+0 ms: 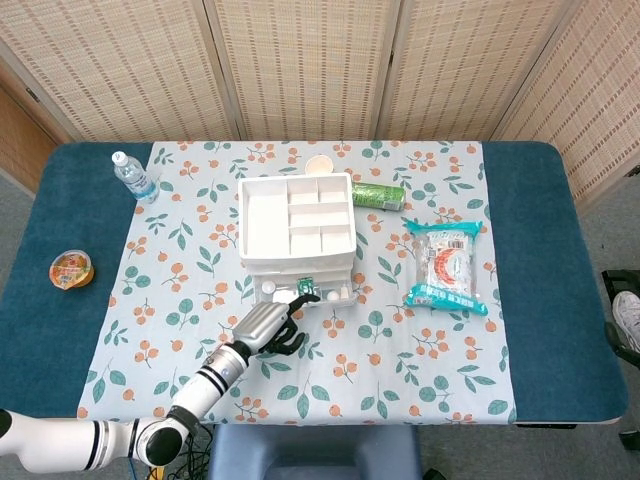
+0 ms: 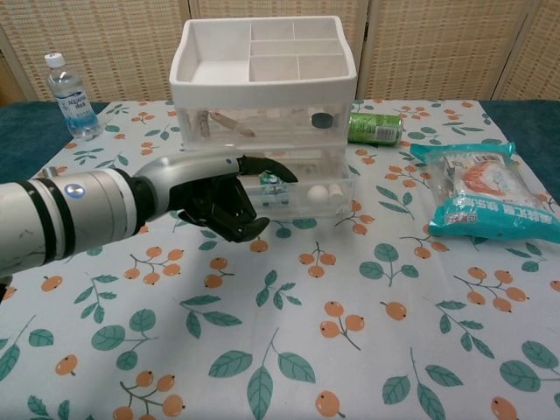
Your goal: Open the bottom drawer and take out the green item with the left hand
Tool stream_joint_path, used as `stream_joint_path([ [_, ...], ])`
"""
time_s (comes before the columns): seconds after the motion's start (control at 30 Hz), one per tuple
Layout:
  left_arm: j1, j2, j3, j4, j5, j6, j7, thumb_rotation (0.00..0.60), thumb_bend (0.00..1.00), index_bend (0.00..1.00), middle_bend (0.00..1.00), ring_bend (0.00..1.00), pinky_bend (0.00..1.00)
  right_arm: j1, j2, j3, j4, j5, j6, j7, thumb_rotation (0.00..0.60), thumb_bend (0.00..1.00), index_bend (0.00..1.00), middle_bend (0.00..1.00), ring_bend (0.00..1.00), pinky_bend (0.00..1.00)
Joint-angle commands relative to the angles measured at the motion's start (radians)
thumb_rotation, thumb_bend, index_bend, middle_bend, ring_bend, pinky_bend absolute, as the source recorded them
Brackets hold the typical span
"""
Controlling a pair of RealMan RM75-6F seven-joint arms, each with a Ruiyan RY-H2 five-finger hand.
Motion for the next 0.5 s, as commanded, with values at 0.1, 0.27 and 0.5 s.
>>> stream_joint_path([
  [0.1, -0.010, 0.005, 0.001, -0.006, -0.011, -0.005, 0.000, 0.600, 0.51, 0.18, 0.91, 0.99, 1.00, 0.000, 0.000, 0.000, 0.000, 0.000, 0.000, 0.001, 0.600, 0.36, 0.13, 0.23, 0.22, 0.25],
  [0.27, -0.011, 0.012, 0.004, -0.011, 0.000, -0.006, -0.013, 0.600, 0.51, 0.19, 0.91, 1.00, 1.00, 0.000, 0.000, 0.001, -0.001, 0.001, 0.000, 0.000, 0.600, 0.36, 0.13, 0.23, 0.22, 0.25],
  [0.5, -0.009, 0.031, 0.018, -0.023, 0.015, -0.011, -0.027, 0.600, 0.51, 0.21, 0.91, 1.00, 1.00, 0.001, 0.001, 0.002, -0.005, 0.000, -0.001, -0.004, 0.600, 0.36, 0.13, 0.23, 0.22, 0.25],
])
